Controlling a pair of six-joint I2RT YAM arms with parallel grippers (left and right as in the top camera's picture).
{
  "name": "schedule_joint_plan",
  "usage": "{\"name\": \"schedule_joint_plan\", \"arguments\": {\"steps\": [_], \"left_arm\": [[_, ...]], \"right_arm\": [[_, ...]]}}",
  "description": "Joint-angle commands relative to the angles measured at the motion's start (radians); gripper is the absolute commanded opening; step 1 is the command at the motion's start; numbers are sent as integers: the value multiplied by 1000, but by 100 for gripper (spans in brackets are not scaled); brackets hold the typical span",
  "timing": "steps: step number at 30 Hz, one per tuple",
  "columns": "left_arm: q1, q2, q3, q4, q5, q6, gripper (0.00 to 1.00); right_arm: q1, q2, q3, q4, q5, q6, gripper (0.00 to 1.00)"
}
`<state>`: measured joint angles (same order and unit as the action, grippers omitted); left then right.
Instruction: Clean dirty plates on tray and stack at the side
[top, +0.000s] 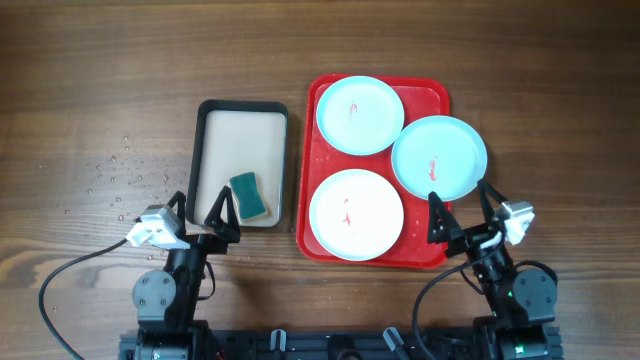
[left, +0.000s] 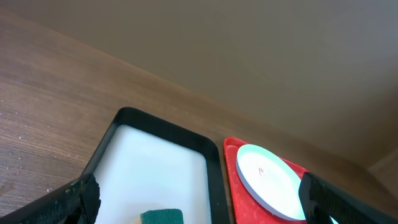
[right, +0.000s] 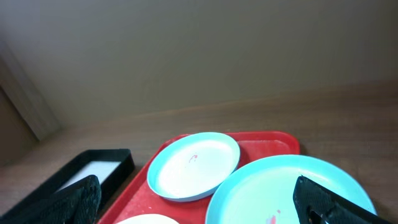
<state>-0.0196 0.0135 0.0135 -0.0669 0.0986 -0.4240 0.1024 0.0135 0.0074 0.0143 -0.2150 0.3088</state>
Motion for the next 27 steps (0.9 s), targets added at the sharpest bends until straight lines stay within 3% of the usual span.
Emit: {"name": "schedule_joint_plan", "arguments": {"steps": [1, 3, 6, 9, 15, 17, 19, 21, 22, 24, 25, 26, 27], "left_arm": [[-5, -7, 2, 26, 28, -3, 100], [-4, -6, 63, 63, 6, -2, 100], [-4, 39, 227, 58, -29, 5, 100], [-4, 239, 485, -143, -25, 5, 100], [-5, 802, 1018, -649, 60, 84, 100], [-5, 977, 1123, -776, 69, 80, 100], [-5, 1102, 1141, -809, 102, 80, 100], [-5, 1194, 1140, -833, 164, 58, 100], [-5, 1239, 1140, -906, 254, 48, 100], [-20, 1342, 1122, -922, 227, 22, 100], [-33, 1384, 1115, -931, 191, -9, 97], [-92, 1509, 1113, -922, 151, -18, 74], [-121, 1557, 1113, -903, 116, -27, 54]], "right_arm": [[4, -9, 6, 61, -71, 50, 100], [4, 2, 78, 67, -82, 39, 100], [4, 104, 277, 10, -150, -133, 100], [4, 388, 623, -191, -175, -277, 100], [4, 985, 1248, -826, -195, -217, 100], [4, 1105, 1332, -909, -208, -211, 100], [4, 1195, 1341, -959, -277, -109, 100], [4, 1260, 1341, -996, -300, -101, 100], [4, 1287, 1341, -1018, -301, -99, 99], [4, 1326, 1341, -1054, -303, -100, 91], [4, 1336, 1341, -1064, -303, -100, 88], [4, 1342, 1341, -1068, -303, -99, 80], [4, 1342, 1341, -1067, -303, -98, 77]]}}
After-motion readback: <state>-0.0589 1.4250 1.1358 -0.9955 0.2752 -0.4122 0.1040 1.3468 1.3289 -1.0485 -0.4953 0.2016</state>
